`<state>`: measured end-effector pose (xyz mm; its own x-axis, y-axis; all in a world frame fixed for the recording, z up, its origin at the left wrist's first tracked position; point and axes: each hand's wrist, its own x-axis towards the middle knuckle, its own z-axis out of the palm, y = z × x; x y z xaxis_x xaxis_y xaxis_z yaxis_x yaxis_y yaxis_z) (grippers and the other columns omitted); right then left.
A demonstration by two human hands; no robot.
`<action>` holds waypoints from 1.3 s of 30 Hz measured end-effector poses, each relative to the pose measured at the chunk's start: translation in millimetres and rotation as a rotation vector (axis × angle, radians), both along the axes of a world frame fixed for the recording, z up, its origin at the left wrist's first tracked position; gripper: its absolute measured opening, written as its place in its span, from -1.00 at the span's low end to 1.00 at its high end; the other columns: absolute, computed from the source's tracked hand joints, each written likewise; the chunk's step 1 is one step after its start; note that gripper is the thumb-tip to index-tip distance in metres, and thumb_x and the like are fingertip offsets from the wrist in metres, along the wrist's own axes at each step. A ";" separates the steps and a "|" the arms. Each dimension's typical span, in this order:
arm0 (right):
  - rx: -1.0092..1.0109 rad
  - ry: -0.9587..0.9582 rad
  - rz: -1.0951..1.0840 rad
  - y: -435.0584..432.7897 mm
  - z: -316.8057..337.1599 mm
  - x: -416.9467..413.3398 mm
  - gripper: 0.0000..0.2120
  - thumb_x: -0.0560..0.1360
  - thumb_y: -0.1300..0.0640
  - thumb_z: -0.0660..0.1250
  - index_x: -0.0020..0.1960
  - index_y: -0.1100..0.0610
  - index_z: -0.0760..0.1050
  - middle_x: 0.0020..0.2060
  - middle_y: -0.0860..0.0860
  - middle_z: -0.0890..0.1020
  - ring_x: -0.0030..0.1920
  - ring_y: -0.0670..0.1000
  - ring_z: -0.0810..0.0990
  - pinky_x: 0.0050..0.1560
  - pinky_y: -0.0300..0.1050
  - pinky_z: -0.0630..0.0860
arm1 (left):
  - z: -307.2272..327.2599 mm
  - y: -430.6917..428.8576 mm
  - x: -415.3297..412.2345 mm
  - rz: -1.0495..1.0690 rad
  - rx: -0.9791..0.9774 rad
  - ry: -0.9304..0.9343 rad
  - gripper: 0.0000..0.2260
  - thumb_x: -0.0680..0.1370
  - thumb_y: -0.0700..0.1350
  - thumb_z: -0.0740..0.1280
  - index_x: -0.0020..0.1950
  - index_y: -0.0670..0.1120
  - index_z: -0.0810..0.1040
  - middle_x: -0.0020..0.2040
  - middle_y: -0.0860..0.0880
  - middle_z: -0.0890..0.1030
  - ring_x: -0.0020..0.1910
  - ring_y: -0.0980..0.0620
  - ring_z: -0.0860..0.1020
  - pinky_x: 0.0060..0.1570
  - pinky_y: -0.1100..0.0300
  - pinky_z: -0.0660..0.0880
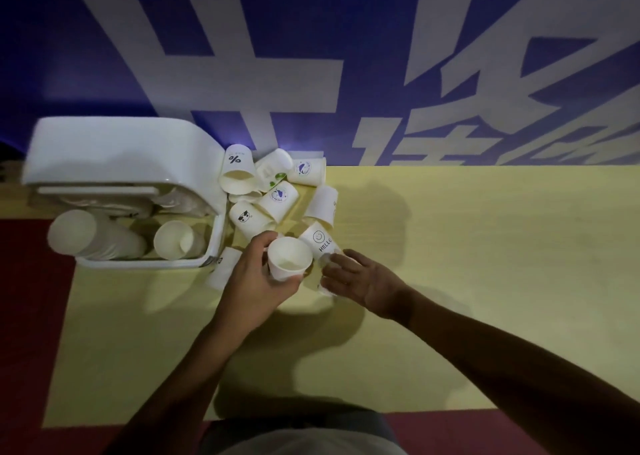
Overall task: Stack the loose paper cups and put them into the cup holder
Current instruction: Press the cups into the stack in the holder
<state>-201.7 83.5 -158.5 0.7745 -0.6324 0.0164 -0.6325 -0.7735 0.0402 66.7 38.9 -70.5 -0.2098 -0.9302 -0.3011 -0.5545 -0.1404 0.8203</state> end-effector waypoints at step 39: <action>0.403 -1.294 -1.286 -5.5 134.5 274.6 -0.37 0.39 0.14 0.62 0.37 -0.06 0.43 0.21 -0.20 0.60 0.19 -0.05 0.65 0.20 0.04 0.60 | -30.2 -92.4 195.4 -0.144 -0.213 -0.203 -0.24 0.35 0.23 0.53 0.49 0.04 0.40 0.40 -0.01 0.54 0.30 -0.10 0.54 0.19 -0.02 0.54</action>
<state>72.9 78.0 -23.9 -0.4884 -0.8596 -0.1504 -0.2465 0.3013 -0.9211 262.0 -53.5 -100.7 -0.2997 -0.9418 -0.1523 -0.7113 0.1142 0.6936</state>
